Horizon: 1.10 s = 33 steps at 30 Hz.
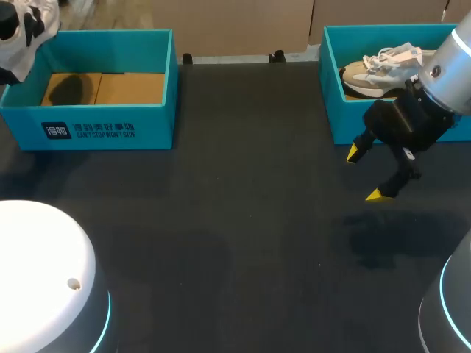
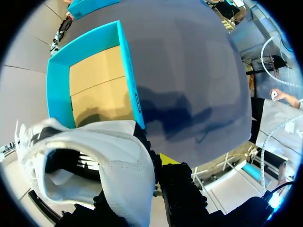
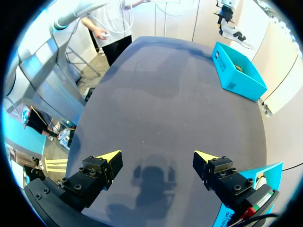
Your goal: Take the shoe out of the shoebox, open the shoe tongue, remove and reinsert the insole, then place the shoe into the shoebox
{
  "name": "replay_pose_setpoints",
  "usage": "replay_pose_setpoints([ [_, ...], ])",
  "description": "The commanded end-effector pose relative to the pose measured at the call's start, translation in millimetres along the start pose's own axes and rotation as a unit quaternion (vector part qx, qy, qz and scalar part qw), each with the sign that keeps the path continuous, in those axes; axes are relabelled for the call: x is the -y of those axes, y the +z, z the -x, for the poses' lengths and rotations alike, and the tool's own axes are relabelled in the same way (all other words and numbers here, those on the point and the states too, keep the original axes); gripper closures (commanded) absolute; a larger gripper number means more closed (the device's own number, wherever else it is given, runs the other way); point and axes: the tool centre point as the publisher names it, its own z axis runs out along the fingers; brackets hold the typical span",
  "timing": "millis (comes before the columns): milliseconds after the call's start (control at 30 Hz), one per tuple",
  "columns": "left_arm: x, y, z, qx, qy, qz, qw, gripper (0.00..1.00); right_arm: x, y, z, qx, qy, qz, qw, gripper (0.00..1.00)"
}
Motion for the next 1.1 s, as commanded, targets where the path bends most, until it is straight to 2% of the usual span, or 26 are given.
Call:
replay_pose_setpoints([
  [33,-1.0,-1.9,1.1,-0.001,0.000,0.000,1.000,1.00,-0.1,1.3,0.4,0.000,0.000,-0.002,1.000,0.00],
  [300,-1.0,-1.9,1.1,-0.001,0.000,0.000,1.000,1.00,-0.1,1.3,0.4,0.000,0.000,-0.002,1.000,0.00],
  [433,2.1,-1.0,4.6,-0.003,0.174,0.034,0.984,1.00,-0.1,1.3,0.4,0.000,0.000,-0.002,1.000,0.00],
  [500,-2.4,0.2,8.1,0.005,0.195,0.032,0.980,1.00,-0.1,1.3,0.4,0.000,0.000,-0.002,1.000,0.00],
  [533,-3.7,0.8,9.4,-0.001,0.239,0.029,0.971,1.00,-0.1,1.3,0.4,0.000,0.000,-0.002,1.000,0.00],
  [567,-5.8,1.0,11.3,0.005,0.232,0.044,0.972,1.00,-0.1,1.3,0.4,0.000,0.000,-0.002,1.000,0.00],
  [667,-8.9,-0.1,14.8,0.002,0.290,0.065,0.955,1.00,-0.1,1.3,0.4,0.000,0.000,-0.002,1.000,0.00],
  [800,-16.0,-6.0,17.0,-0.001,0.396,0.072,0.915,1.00,-0.1,1.3,0.4,0.000,0.000,-0.002,1.000,0.00],
  [833,-18.5,-6.8,18.4,0.014,0.401,0.088,0.912,1.00,-0.1,1.3,0.4,0.000,0.000,-0.002,1.000,0.00],
  [867,-19.9,-6.8,20.8,0.007,0.412,0.097,0.906,1.00,-0.1,1.3,0.4,0.000,0.000,-0.002,1.000,0.00],
  [1000,-26.8,-10.6,27.7,-0.001,0.497,0.088,0.863,1.00,-0.1,1.3,0.4,0.000,0.000,-0.002,1.000,0.00],
  [1033,-27.6,-10.7,29.2,-0.003,0.504,0.090,0.859,1.00,-0.1,1.3,0.4,0.000,0.000,-0.002,1.000,0.00],
  [1100,-29.6,-10.1,32.7,-0.012,0.544,0.070,0.836,1.00,-0.1,1.3,0.4,0.000,0.000,-0.002,1.000,0.00],
])
